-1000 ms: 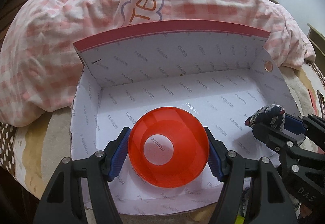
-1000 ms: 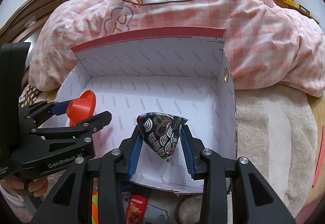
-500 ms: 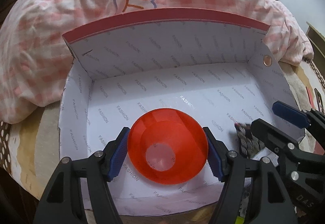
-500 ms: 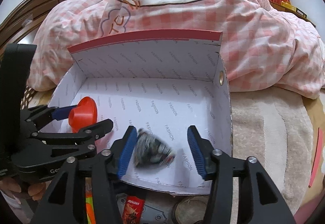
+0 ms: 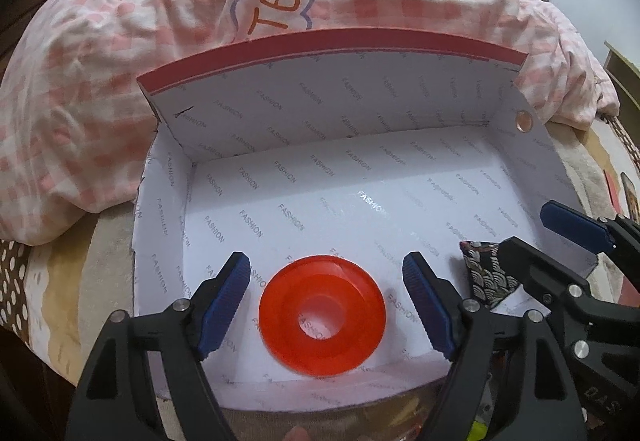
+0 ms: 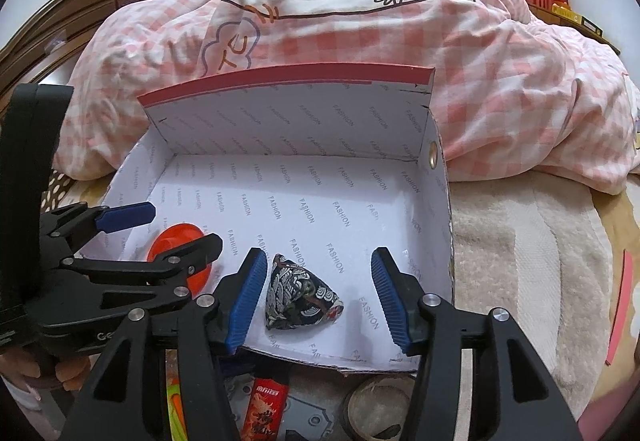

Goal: Organize objects
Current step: 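Lower and release the orange cup and pouch into the box with both tools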

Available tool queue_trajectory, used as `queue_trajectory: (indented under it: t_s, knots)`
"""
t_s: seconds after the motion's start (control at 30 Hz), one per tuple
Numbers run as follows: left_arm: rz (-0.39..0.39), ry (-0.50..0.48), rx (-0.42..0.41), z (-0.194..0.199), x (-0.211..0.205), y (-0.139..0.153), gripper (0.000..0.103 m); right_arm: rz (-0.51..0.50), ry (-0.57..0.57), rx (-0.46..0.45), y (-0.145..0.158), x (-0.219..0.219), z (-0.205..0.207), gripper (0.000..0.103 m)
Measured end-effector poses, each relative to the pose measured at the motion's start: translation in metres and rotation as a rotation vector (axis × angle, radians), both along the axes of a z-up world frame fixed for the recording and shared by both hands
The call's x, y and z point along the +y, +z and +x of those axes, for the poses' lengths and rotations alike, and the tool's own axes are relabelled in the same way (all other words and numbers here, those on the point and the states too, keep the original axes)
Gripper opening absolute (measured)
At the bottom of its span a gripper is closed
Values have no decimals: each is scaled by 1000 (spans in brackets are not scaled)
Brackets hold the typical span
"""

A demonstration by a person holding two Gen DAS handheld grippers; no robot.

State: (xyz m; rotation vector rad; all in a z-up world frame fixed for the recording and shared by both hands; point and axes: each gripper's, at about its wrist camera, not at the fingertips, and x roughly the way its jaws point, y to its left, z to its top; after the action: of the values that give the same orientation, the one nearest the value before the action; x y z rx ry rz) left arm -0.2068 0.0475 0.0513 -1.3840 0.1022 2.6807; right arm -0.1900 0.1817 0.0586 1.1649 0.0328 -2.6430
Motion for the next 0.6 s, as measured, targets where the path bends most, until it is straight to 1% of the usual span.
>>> queue_trajectory:
  t_s: [0.1,0.43,0.5,0.6]
  knots:
    - [5,-4,6,5,-3,2,79,-6,1,13,5,0,6,56]
    - [7,-24,43,31,1,25,79,-46,14,47,20,6,32,56]
    - [5,-30,52,31,-4,17,79,-56,15,53,22,7,38,56]
    - [2,-35,68,43,-1,24,79,-71,19,60,26,8,49,56]
